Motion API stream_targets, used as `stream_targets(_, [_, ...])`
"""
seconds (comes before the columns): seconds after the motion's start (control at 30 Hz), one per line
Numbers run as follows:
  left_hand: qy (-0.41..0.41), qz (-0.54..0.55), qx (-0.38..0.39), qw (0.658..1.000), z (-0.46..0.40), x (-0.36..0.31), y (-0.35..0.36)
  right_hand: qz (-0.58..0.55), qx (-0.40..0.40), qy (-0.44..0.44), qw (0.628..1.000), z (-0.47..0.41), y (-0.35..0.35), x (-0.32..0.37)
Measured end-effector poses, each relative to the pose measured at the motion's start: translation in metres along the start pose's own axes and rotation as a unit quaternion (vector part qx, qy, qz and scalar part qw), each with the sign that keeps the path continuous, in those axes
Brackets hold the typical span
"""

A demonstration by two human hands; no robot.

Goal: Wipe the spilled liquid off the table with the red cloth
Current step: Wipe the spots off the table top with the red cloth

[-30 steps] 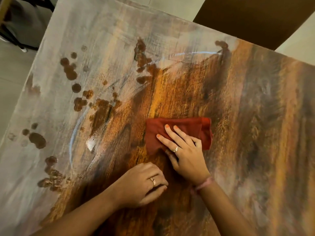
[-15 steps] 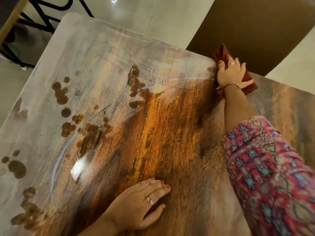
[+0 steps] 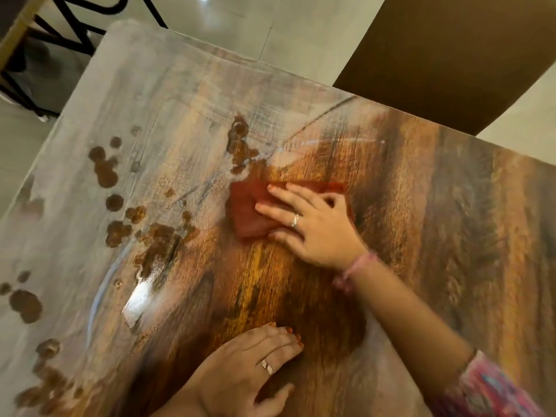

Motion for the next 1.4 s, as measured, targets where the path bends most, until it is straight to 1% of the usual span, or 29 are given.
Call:
stream_targets(0.03, [0.005,-0.001,-0.008,1.0,0.0,0.0,-0.001,0.001,-0.009,0.041,0.999,-0.006,-0.005,-0.035])
stream_targets(0.07, [0.01,0.001,-0.016,1.0,0.0,-0.001,-0.002,-0.003,-0.019,0.117,0.993,-0.008,-0.01,-0.079])
stream_targets(0.1, [0.012,0.006,-0.023,1.0,0.001,-0.001,-0.001,-0.013,-0.034,0.214,0.976,-0.002,-0.017,-0.127])
stream_targets(0.13, [0.012,0.01,-0.024,1.0,0.002,-0.001,0.0,-0.028,-0.054,0.315,0.947,0.011,-0.023,-0.172])
stream_targets(0.17, [0.011,0.011,-0.023,1.0,0.003,0.0,0.002,-0.043,-0.076,0.404,0.91,0.027,-0.029,-0.208])
stream_targets(0.2, [0.009,0.011,-0.02,1.0,0.003,0.001,0.003,-0.054,-0.091,0.469,0.877,0.04,-0.032,-0.231])
stream_targets(0.23, [0.007,0.012,-0.018,1.0,0.003,0.002,0.003,-0.061,-0.099,0.509,0.853,0.047,-0.034,-0.243])
stream_targets(0.27, [0.008,0.016,-0.018,1.0,0.003,0.002,0.004,-0.062,-0.106,0.528,0.84,0.048,-0.034,-0.246])
stream_targets(0.3, [0.01,0.019,-0.019,1.0,0.003,0.002,0.004,-0.058,-0.117,0.534,0.835,0.045,-0.034,-0.241])
stream_targets(0.37, [0.016,0.027,-0.022,0.999,0.003,0.002,0.005,-0.049,-0.137,0.509,0.848,0.035,-0.034,-0.216])
stream_targets(0.47, [0.019,0.037,-0.02,0.999,0.003,0.001,0.005,-0.056,-0.136,0.399,0.905,0.016,-0.029,-0.15])
stream_targets(0.53, [0.021,0.042,-0.017,0.999,0.003,0.002,0.006,-0.026,-0.125,0.325,0.937,0.017,-0.025,-0.092])
stream_targets(0.6, [0.021,0.042,-0.012,0.999,0.002,0.002,0.006,0.018,-0.108,0.291,0.95,0.029,-0.016,-0.045])
stream_targets(0.67, [0.023,0.04,-0.011,0.999,0.001,0.001,0.005,0.043,-0.076,0.303,0.949,0.04,-0.004,-0.024])
stream_targets(0.73, [0.023,0.046,-0.012,0.999,0.002,0.002,0.005,0.062,-0.051,0.314,0.946,0.04,0.0,-0.032])
stream_targets(0.8, [0.021,0.054,-0.014,0.998,0.003,0.004,0.005,0.035,-0.056,0.333,0.94,0.036,-0.005,-0.07])
stream_targets(0.9, [0.015,0.057,-0.02,0.998,0.004,0.005,0.005,-0.043,-0.078,0.418,0.904,0.035,-0.023,-0.166])
stream_targets(0.97, [0.018,0.052,-0.018,0.998,0.003,0.004,0.007,-0.064,-0.078,0.476,0.873,0.033,-0.03,-0.21])
stream_targets(1.03, [0.019,0.048,-0.015,0.999,0.003,0.004,0.007,-0.048,-0.08,0.509,0.856,0.025,-0.03,-0.219])
stream_targets(1.07, [0.018,0.048,-0.015,0.999,0.002,0.003,0.008,-0.036,-0.087,0.507,0.857,0.018,-0.029,-0.213])
stream_targets(1.1, [0.018,0.048,-0.015,0.999,0.003,0.003,0.008,-0.03,-0.092,0.485,0.869,0.007,-0.029,-0.199])
stream_targets(1.13, [0.017,0.049,-0.017,0.999,0.003,0.002,0.008,-0.029,-0.091,0.443,0.891,-0.007,-0.029,-0.18])
stream_targets(1.2, [0.015,0.049,-0.021,0.998,0.002,0.003,0.007,-0.027,-0.074,0.319,0.944,-0.034,-0.023,-0.121])
stream_targets(1.27, [0.017,0.045,-0.017,0.999,0.002,0.002,0.007,-0.031,-0.062,0.169,0.983,-0.048,-0.009,-0.033])
stream_targets(1.33, [0.025,0.032,-0.008,0.999,0.002,0.0,0.008,-0.04,-0.045,0.023,0.998,-0.042,0.007,0.05])
stream_targets(1.37, [0.028,0.024,-0.008,0.999,0.002,0.0,0.008,-0.042,-0.026,-0.033,0.998,-0.036,0.014,0.074])
stream_targets(1.4, [0.029,0.023,-0.011,0.999,0.002,0.0,0.008,-0.041,-0.007,-0.078,0.996,-0.033,0.02,0.083])
Point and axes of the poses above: each hand's wrist, its own z-axis away from the middle knuckle, its own y-axis out of the palm, x = y × z, the point moved 10 cm from there along -z, towards the middle knuckle, and after that the axes turned 9 degrees about -y, right-handed, at the moved point
